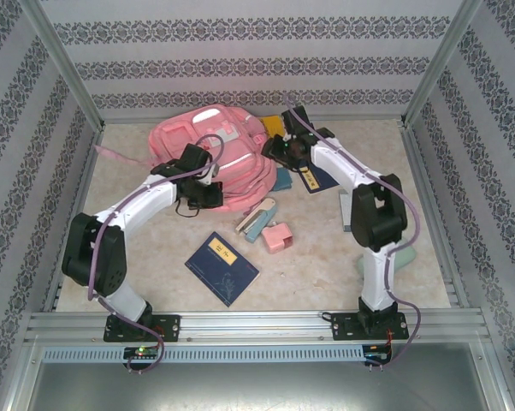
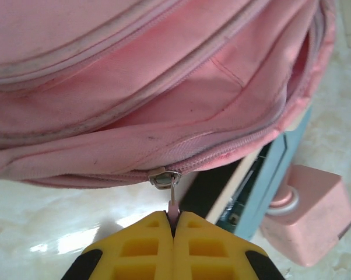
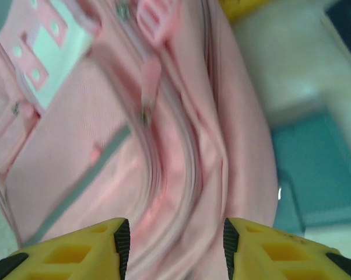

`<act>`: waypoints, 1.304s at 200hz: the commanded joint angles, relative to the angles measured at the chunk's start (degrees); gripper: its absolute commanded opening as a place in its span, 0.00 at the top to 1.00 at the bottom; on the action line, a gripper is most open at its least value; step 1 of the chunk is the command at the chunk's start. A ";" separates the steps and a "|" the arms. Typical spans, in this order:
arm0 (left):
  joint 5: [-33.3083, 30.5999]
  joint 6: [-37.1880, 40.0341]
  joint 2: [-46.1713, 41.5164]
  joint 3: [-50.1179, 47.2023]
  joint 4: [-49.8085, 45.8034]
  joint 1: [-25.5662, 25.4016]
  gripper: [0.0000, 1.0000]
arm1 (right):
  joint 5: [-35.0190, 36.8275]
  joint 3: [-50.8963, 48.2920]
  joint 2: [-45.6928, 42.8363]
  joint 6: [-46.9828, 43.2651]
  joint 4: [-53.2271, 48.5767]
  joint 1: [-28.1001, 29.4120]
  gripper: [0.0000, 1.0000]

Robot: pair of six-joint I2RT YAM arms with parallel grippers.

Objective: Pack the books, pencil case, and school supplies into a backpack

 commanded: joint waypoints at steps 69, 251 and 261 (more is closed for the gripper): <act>5.71 0.43 -0.82 0.96 3.72 -3.16 1.00 | -5.03 -23.19 -8.83 21.23 20.37 11.88 0.48; -19.61 1.94 -0.65 0.60 -9.49 6.20 1.00 | 2.84 -23.70 -14.19 13.67 15.60 4.22 1.00; -22.21 1.31 0.55 1.69 -9.94 8.19 1.00 | 2.74 -24.09 -15.43 12.57 14.96 3.30 1.00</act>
